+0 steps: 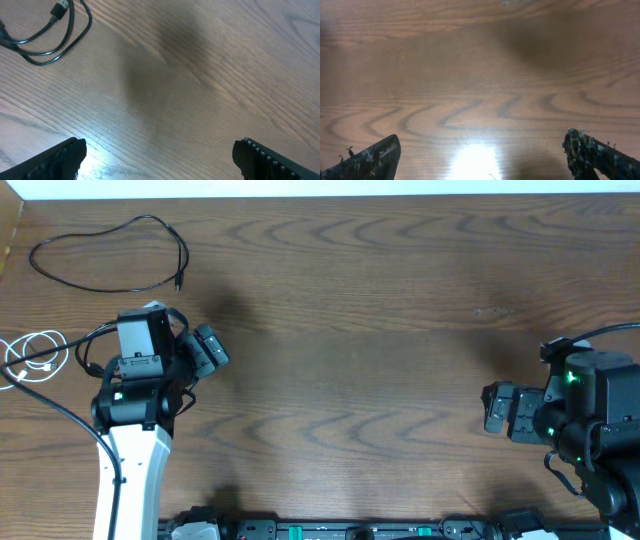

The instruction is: Untangle cables

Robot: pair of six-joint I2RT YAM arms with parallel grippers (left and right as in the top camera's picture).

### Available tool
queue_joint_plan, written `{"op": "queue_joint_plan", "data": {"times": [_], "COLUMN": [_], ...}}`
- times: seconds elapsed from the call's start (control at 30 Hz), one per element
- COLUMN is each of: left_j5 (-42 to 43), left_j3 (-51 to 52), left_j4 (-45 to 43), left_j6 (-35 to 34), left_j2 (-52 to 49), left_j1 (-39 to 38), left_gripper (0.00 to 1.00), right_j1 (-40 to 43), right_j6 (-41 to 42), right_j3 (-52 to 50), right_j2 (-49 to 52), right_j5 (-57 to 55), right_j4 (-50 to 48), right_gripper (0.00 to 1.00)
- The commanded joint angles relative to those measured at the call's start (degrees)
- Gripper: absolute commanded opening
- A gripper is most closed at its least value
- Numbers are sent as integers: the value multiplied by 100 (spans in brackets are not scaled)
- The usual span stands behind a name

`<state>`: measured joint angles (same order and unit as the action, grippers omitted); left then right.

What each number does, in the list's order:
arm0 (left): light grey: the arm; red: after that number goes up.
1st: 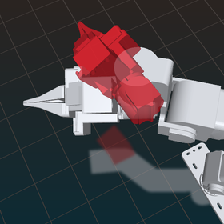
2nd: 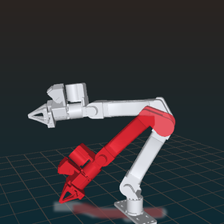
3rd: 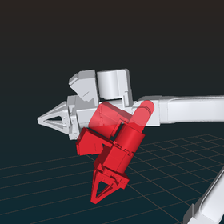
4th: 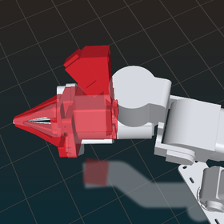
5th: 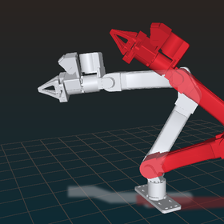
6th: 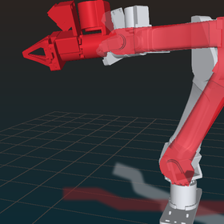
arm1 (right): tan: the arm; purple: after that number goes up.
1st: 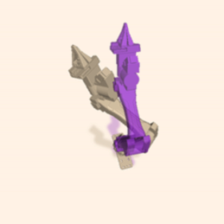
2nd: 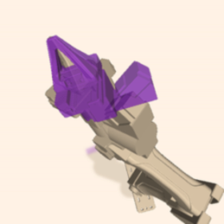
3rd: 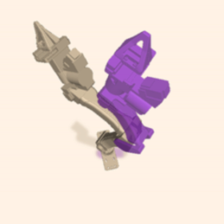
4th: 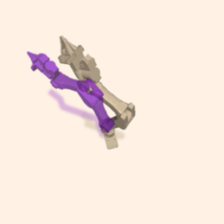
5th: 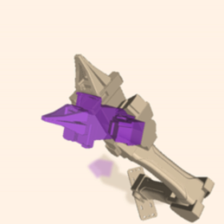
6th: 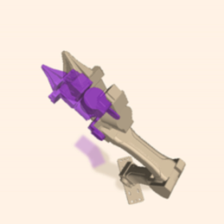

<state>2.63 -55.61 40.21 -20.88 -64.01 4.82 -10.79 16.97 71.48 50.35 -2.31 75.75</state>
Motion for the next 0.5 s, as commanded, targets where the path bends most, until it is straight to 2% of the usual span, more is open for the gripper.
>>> {"op": "queue_joint_plan", "data": {"times": [0.0,0.23,0.47], "left_j5": [-72,-72,-72], "left_j3": [-87,-87,-87], "left_j4": [9,7,7], "left_j6": [72,72,72], "left_j2": [-151,-254,-260], "left_j1": [-9,-9,-9], "left_gripper": [98,98,98], "right_j1": [-46,-44,435], "right_j6": [-195,-680,-905], "right_j3": [-15,-291,-1613], "right_j2": [-9,-293,-1281], "right_j5": [-190,-181,-74], "right_j4": [-114,-601,-1582], "right_gripper": [99,99,99]}}
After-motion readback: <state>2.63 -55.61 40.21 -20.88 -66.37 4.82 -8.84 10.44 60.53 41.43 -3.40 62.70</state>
